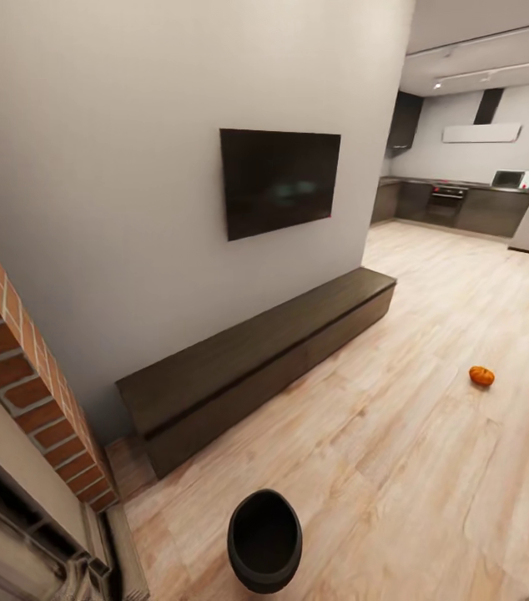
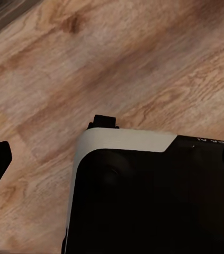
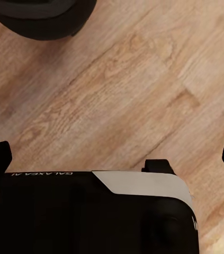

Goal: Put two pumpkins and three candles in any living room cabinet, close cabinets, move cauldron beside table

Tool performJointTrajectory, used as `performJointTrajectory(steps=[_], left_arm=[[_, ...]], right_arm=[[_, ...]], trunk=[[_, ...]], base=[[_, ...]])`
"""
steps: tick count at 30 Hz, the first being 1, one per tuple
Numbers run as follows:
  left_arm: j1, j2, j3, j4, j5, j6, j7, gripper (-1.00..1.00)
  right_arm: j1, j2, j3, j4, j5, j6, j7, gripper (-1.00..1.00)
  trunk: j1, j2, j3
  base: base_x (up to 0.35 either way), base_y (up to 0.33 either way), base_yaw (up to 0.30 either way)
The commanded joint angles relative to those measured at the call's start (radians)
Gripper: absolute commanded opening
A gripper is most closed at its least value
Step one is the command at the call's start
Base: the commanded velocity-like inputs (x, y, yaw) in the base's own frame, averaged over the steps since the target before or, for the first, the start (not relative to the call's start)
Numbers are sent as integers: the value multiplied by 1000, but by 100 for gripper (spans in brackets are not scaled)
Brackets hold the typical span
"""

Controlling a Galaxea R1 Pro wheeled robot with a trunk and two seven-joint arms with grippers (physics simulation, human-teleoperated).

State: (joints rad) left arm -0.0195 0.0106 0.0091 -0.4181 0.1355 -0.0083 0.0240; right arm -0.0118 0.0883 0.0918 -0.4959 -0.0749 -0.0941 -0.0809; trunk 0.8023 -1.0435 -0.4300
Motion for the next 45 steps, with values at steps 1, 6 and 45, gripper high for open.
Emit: performJointTrajectory(steps=[1, 6, 45], left_arm=[[0, 0, -2, 0, 9, -1, 2, 100], [0, 0, -4, 0, 7, -1, 2, 100], [0, 0, 0, -1, 10, -1, 2, 100]], right_arm=[[-1, -1, 8, 0, -8, -3, -8, 100], [-1, -1, 8, -1, -9, -3, -8, 100], [-1, -1, 8, -1, -8, -3, -8, 100]], trunk=[[0, -1, -1], [0, -1, -1], [0, -1, -1]], base=[[133, -31, 290], [111, -10, 290], [109, -42, 40]])
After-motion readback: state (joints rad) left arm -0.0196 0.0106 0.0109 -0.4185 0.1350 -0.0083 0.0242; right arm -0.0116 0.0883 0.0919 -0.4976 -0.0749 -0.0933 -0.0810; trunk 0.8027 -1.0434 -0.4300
